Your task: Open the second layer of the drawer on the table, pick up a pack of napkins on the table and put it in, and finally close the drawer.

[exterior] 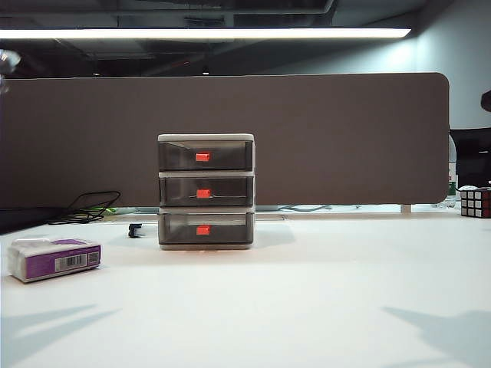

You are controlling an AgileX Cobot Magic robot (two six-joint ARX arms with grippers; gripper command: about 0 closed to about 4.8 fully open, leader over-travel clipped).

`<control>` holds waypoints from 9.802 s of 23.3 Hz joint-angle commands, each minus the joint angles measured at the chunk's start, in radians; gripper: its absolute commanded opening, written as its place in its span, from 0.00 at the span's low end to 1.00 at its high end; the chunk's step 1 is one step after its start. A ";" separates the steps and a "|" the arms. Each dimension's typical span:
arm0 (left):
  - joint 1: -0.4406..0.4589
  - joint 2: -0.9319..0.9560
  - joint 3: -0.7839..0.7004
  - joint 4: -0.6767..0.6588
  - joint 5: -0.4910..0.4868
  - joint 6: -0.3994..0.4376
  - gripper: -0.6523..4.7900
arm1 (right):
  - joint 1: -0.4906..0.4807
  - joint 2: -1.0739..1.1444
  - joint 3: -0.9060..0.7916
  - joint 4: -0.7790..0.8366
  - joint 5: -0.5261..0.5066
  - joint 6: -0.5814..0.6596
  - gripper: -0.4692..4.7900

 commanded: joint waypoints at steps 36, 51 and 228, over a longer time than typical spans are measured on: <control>-0.463 1.634 0.443 0.989 -0.470 0.367 0.36 | 0.257 1.131 0.521 0.383 0.013 -0.227 0.08; -0.503 1.784 0.554 0.978 -0.938 0.372 0.36 | 0.257 1.497 0.707 0.492 -0.072 -0.280 0.08; -0.549 1.950 0.774 0.907 -1.142 0.412 0.34 | 0.308 1.903 1.112 0.512 -0.122 -0.273 0.08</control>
